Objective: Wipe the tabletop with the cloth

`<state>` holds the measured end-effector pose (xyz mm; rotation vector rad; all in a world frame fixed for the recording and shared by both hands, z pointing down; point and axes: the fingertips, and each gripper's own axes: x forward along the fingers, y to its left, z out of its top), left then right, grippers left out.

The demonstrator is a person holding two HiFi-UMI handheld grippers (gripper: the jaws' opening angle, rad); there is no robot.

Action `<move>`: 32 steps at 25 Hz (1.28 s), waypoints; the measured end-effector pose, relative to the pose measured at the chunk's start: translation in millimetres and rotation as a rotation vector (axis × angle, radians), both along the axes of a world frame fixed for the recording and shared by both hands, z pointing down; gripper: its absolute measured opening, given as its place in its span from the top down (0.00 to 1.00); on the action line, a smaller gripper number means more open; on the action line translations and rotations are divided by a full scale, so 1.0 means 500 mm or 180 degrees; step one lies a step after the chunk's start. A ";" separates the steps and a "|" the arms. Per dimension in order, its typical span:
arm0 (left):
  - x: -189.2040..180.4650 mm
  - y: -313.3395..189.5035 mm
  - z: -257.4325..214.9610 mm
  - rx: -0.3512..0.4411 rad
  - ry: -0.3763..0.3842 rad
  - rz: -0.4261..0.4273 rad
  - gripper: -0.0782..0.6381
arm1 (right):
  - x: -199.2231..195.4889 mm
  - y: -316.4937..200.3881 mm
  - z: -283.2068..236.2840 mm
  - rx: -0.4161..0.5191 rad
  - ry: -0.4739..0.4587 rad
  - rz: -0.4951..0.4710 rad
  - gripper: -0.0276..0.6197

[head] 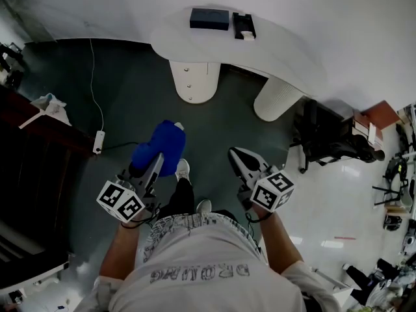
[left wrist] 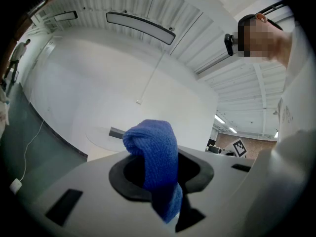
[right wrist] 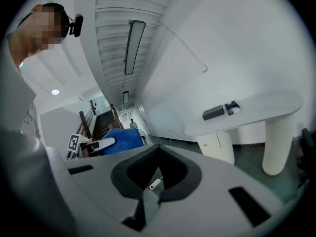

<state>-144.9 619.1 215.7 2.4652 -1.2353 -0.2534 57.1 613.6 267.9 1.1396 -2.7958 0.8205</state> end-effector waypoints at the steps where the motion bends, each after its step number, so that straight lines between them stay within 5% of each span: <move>1: 0.002 -0.012 0.001 -0.0001 0.0002 0.0010 0.72 | 0.001 -0.010 0.002 -0.0004 -0.0011 0.0009 0.94; 14: -0.019 -0.235 0.033 -0.0081 0.0081 0.0179 0.72 | -0.025 -0.204 0.027 -0.0104 0.0064 0.0144 0.94; 32: -0.147 -0.571 0.039 -0.0187 0.0071 0.0451 0.72 | -0.153 -0.516 0.019 -0.0221 0.0175 0.0362 0.94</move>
